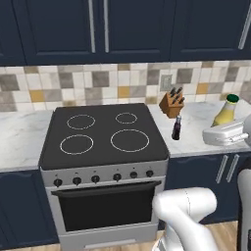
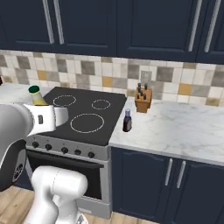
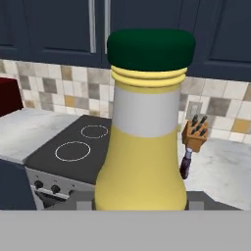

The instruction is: Take 2 condiments from the cabinet and move them on the counter near the stove.Make sure the condiments are lined up with each other, next to each other.

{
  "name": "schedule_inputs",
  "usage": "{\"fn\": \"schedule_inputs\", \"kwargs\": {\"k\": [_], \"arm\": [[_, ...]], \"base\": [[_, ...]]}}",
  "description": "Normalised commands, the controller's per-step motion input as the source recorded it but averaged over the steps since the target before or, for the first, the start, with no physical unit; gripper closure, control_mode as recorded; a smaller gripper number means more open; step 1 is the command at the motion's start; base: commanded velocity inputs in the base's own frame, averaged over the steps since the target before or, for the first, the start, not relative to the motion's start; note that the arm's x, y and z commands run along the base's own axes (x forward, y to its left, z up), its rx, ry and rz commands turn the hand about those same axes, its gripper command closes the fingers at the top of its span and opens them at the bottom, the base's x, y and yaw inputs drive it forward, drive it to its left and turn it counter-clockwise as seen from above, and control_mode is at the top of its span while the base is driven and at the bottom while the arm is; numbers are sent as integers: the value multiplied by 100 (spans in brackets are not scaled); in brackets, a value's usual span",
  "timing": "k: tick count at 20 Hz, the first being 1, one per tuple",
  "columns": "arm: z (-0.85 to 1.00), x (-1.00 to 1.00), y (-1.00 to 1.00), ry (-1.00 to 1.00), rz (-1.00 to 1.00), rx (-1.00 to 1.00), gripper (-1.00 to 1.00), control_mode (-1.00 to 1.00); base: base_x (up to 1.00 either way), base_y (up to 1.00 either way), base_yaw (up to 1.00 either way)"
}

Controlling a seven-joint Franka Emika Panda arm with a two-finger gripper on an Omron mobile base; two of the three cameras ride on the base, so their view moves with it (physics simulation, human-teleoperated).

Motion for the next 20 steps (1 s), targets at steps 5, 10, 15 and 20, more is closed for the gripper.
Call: {"fn": "schedule_inputs", "kwargs": {"k": [5,10,15,20], "arm": [[0,0,0,0,0,0,100,100],[0,0,0,0,0,0,100,100],[0,0,0,0,0,0,100,100],[0,0,0,0,0,0,100,100]], "base": [[65,13,-1],[46,19,-2],[52,22,-3],[51,24,-4]]}}
